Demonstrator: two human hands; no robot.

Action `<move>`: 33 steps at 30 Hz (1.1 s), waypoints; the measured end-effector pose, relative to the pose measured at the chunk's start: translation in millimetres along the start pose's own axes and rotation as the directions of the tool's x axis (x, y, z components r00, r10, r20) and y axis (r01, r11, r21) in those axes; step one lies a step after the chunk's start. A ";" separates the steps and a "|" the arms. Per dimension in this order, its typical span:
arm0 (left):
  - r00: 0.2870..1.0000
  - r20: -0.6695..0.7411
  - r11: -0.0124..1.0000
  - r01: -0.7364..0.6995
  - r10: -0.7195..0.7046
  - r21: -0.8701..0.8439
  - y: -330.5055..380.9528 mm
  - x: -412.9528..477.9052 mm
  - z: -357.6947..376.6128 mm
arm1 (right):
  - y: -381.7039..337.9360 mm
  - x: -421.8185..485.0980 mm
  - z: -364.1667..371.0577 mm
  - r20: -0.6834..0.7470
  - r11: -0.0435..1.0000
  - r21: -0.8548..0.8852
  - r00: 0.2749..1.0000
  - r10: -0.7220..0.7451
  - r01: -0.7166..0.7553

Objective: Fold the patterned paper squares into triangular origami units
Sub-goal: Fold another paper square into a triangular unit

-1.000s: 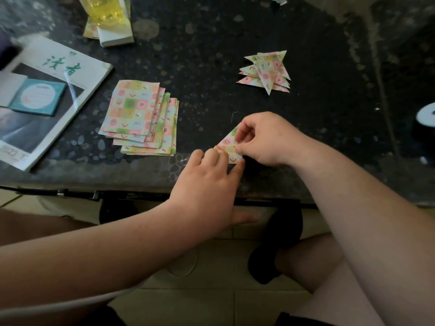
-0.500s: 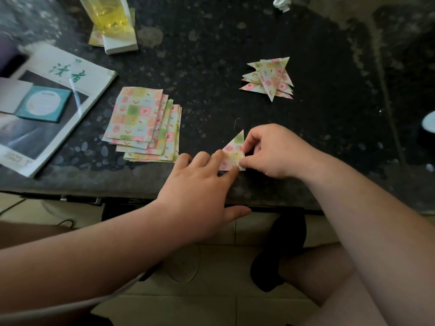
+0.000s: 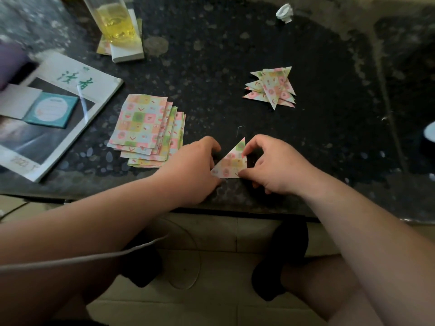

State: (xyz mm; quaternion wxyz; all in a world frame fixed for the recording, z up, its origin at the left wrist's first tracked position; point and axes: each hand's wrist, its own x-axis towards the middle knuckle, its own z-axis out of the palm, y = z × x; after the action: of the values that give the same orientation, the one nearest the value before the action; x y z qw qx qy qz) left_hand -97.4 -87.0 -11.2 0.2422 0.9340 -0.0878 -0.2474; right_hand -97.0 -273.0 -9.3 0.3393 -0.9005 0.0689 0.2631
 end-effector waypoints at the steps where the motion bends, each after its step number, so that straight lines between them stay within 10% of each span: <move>1: 1.000 -0.001 1.000 0.004 -0.004 -0.022 0.6 0.3 0.5 | 0.8 -0.1 0.3 0.012 1.000 0.000 1.000 -0.009 0.009; 13: 0.971 -0.192 0.954 -0.187 0.143 -0.233 -5.2 -5.9 -1.0 | 19.8 -7.5 -1.2 -0.133 0.938 0.052 0.933 -0.335 0.344; 17: 0.998 0.020 0.462 0.043 -0.053 -0.886 7.8 -6.2 -12.4 | 21.5 -12.9 -7.0 -0.345 0.821 0.024 0.776 -0.528 0.570; 24: 1.000 0.015 0.164 0.014 0.010 -0.986 10.4 -4.6 -27.9 | 22.5 -18.0 -2.4 -0.436 0.693 -0.112 0.592 -0.678 0.712; 33: 0.982 0.117 0.321 0.064 0.149 -0.945 4.4 -5.5 -30.4 | 20.8 -18.4 -1.3 -0.593 0.647 -0.241 0.418 -0.688 0.723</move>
State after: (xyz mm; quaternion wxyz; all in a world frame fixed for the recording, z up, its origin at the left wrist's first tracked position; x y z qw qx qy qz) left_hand -87.0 -76.8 16.5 0.7377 0.5883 0.0265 -0.3301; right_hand -118.5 -290.6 -10.9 0.3959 -0.8672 -0.1976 -0.2283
